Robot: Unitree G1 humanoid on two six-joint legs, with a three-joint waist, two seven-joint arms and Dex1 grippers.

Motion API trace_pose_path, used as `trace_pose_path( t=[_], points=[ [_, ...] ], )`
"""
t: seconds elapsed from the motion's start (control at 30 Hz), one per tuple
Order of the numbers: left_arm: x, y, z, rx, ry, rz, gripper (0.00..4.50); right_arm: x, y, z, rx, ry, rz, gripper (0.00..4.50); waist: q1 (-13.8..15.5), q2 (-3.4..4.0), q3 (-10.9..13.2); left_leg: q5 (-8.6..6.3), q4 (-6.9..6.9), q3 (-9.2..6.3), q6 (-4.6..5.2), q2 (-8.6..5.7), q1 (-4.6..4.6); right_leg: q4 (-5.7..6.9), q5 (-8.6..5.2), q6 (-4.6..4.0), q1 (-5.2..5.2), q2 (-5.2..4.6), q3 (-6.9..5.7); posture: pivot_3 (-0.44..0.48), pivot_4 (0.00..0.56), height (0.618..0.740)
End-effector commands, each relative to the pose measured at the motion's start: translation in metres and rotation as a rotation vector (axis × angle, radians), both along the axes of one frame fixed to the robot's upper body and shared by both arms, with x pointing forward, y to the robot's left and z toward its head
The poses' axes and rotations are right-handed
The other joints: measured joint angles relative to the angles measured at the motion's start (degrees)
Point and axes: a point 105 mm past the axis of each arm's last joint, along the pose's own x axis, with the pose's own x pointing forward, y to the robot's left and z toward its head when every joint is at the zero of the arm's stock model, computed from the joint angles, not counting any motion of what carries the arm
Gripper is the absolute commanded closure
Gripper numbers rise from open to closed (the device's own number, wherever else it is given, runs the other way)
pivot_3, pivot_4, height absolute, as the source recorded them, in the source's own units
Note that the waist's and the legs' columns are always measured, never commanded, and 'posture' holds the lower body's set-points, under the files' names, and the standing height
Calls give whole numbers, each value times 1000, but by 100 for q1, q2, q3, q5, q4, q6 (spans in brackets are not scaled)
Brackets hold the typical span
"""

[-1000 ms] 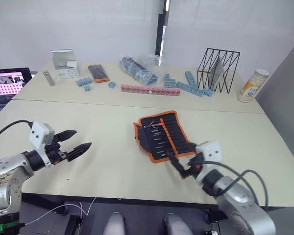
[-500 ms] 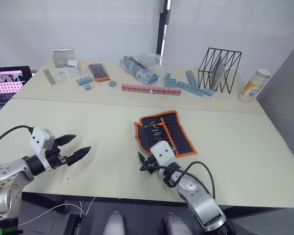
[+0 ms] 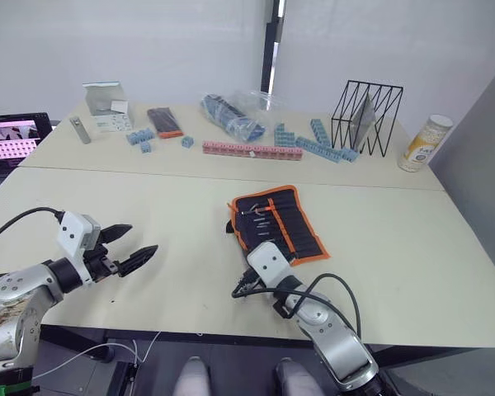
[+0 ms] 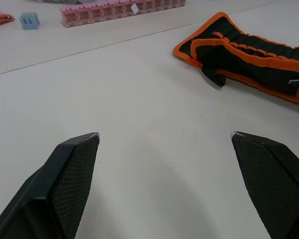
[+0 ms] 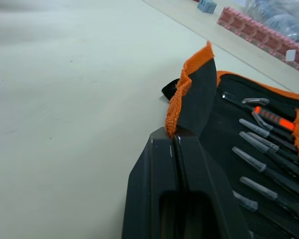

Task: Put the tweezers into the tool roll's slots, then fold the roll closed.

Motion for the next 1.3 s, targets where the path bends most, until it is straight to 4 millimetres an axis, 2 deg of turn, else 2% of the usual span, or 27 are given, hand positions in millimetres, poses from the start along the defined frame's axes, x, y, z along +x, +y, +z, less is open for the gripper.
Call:
trace_pose_path(
  t=[0.03, 0.13, 0.2, 0.3, 0.4, 0.5, 0.67, 0.83, 0.93, 1.07, 1.3],
  points=[
    [6, -9, 11, 20, -19, -51, 0, -4, 1, 11, 30, -7, 43, 4432, 13, -2, 1, 0, 1, -1, 0, 0, 0, 1, 0, 0, 0, 0, 0, 0, 150, 663],
    [14, -25, 10, 33, 11, -185, 0, -21, 5, 17, -30, -75, 217, 4432, 36, -1, 2, 0, 9, -1, 0, -1, 0, 3, 0, 0, 1, 0, 0, 0, 150, 663],
    [17, -32, 8, 71, 30, -286, 0, -33, 1, 14, -100, -114, 331, 4432, 38, -1, 2, 0, 19, 1, -1, -2, -1, 3, -1, 0, 5, -1, 1, 0, 150, 663],
    [21, -34, 1, 208, 44, -442, 0, -44, -13, 5, -210, -138, 464, 4432, 5, -1, 3, 0, 24, 4, -1, -1, -1, 3, -3, -1, 5, -1, 1, 0, 150, 663],
    [34, -34, -4, 328, 47, -599, 0, -53, -32, 0, -304, -156, 570, 4432, 16, 0, 5, 0, 25, 4, 0, -1, -1, 10, -3, -1, 1, 0, 0, 0, 150, 663],
    [42, -39, -9, 447, 5, -748, 0, -54, -44, -1, -344, -165, 606, 4432, 19, -1, 5, 0, 30, 3, 0, -1, -1, 10, -3, -1, 3, 3, 1, 0, 150, 663],
    [55, -71, -10, 546, -176, -926, 0, -51, -52, 0, -370, -174, 602, 4432, 43, -2, 5, 0, 31, 2, 1, -2, -6, 9, -3, 2, 8, 3, 2, 0, 150, 663],
    [70, -106, -4, 539, -281, -1000, 0, -49, -51, 2, -359, -180, 570, 4432, 43, -5, 7, 1, 32, -4, 2, -3, -10, 10, 6, 21, 10, 5, 2, 0, 150, 663],
    [73, -116, -7, 560, -281, -1038, 0, -50, -52, 2, -360, -173, 551, 4432, 14, -5, 7, 1, 34, -6, 2, -5, -10, 9, 14, 37, 14, 5, 2, 0, 150, 663],
    [73, -120, -11, 585, -263, -1066, 1153, -51, -53, 2, -362, -165, 534, 4500, -31, -5, 7, 1, 32, -8, 2, -5, -9, 11, 17, 44, 13, 6, 3, 0, 150, 663],
    [73, -124, -21, 618, -237, -1097, 3498, -48, -51, 6, -353, -171, 509, 4500, 9, -5, 7, 1, 35, -9, 2, -7, -9, 12, 17, 44, 14, 6, 3, 0, 150, 663]
  ],
)
